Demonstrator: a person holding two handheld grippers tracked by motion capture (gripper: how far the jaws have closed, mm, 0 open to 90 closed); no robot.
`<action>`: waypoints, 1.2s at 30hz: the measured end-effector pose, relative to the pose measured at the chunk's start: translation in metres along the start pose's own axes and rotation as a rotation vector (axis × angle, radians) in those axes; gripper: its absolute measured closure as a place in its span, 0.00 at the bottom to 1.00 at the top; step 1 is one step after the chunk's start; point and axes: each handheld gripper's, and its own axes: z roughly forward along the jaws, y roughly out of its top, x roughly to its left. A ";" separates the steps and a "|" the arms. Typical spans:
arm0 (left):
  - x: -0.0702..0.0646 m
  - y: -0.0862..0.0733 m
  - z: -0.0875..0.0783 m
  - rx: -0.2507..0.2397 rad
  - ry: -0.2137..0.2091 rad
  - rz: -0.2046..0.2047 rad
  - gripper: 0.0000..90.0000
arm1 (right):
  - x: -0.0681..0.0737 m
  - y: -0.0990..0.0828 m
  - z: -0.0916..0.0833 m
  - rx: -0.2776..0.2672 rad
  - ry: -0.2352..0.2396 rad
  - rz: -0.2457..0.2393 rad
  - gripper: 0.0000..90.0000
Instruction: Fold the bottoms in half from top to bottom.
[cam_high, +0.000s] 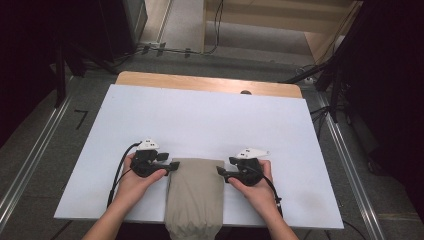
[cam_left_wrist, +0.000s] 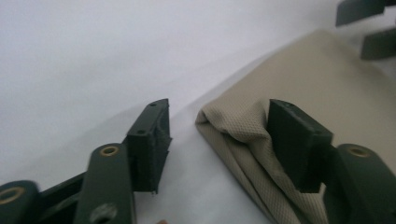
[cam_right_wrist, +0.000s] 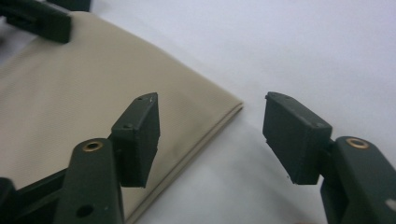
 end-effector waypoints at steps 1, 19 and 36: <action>0.000 -0.001 0.000 -0.002 -0.003 0.002 0.49 | -0.001 0.001 0.004 0.006 -0.006 0.001 0.43; -0.008 -0.001 0.002 0.013 -0.024 0.043 0.94 | 0.001 0.000 0.019 0.014 0.062 0.007 0.95; 0.014 0.051 0.013 -0.107 -0.037 0.049 0.96 | -0.026 0.044 0.004 -0.073 0.017 -0.010 0.96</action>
